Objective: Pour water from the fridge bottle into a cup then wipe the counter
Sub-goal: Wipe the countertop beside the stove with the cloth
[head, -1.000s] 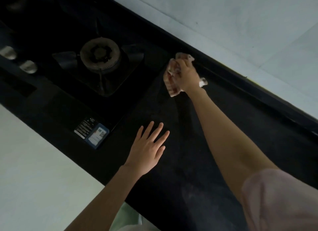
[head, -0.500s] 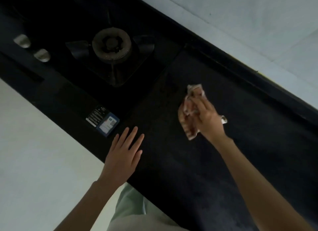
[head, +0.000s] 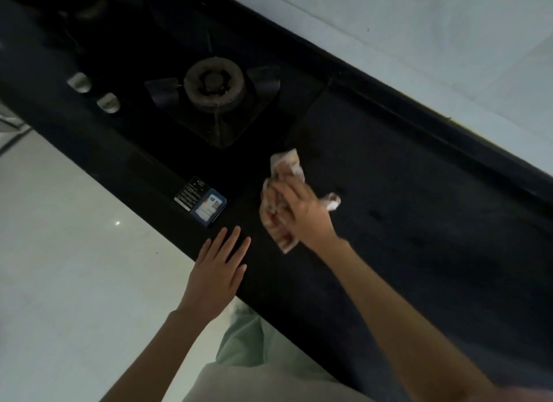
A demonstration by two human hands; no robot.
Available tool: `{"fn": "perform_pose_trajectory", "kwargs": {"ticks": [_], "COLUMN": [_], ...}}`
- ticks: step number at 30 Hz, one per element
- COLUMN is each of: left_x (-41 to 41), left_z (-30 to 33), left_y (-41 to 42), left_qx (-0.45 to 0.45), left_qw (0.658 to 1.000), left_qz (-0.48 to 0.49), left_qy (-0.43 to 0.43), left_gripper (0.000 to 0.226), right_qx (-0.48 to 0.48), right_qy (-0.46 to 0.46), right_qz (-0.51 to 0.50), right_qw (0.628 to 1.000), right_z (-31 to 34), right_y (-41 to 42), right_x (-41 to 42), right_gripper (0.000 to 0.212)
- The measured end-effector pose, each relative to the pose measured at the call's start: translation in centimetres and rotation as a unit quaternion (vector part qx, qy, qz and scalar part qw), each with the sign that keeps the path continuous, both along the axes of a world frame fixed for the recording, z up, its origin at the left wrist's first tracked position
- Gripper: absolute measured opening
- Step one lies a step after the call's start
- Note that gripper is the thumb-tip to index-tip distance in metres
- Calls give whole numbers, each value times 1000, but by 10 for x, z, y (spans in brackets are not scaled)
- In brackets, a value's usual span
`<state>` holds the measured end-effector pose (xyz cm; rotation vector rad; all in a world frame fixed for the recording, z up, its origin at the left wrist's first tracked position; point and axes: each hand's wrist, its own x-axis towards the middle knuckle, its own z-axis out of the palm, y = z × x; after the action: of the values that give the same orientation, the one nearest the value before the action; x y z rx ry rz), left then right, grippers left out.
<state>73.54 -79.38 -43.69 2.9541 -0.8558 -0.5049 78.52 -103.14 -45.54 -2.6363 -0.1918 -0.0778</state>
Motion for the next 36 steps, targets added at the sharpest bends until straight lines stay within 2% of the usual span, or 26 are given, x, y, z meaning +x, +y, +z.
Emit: {"fn": "perform_pose_trajectory", "kwargs": {"ticks": [2,5,9,11,14,16,19,23,26,30,33,36], "left_x": [0,1,1,1,2,2,2,0,2,6,8,9], "left_z": [0,1,0,1,2,1,2,1,2,3,6,7], "left_y": [0,1,2,3,2,2,1,1,2,6,9,13], "left_qx": [0,-6,-12,-8,0,2,5,11,9,21,20,1], "left_qw": [1000,1000,1000,1000,1000,1000,1000,1000,1000,998,997,996], "left_qz": [1,1,-3,-6,-11,-12,-15,-17,-23,-55,-73,-93], "left_qy": [3,9,14,15,16,17,16,9,13,15,7,-7], "left_gripper": [53,53,52,53,52,52,53,52,52,53,54,51], "right_qx": [-2,33,8,-5,-8,-3,-11,-23,25,18,-8,-15], "right_qy": [-1,-9,14,36,35,20,6,-15,-12,26,59,70], "right_qz": [3,-62,-163,-180,-122,-61,-10,-2,-90,-222,-237,-245], "right_qw": [1000,997,986,983,992,998,1000,1000,996,975,970,967], "right_z": [2,2,-2,-2,2,3,1,5,6,7,7,11], "right_y": [-7,-44,-87,-91,-65,-37,-2,7,-25,-71,-63,-12], "right_x": [-42,-59,6,51,89,84,38,-61,-99,-52,3,23], "right_gripper": [60,56,51,51,52,54,60,72,60,49,53,56]}}
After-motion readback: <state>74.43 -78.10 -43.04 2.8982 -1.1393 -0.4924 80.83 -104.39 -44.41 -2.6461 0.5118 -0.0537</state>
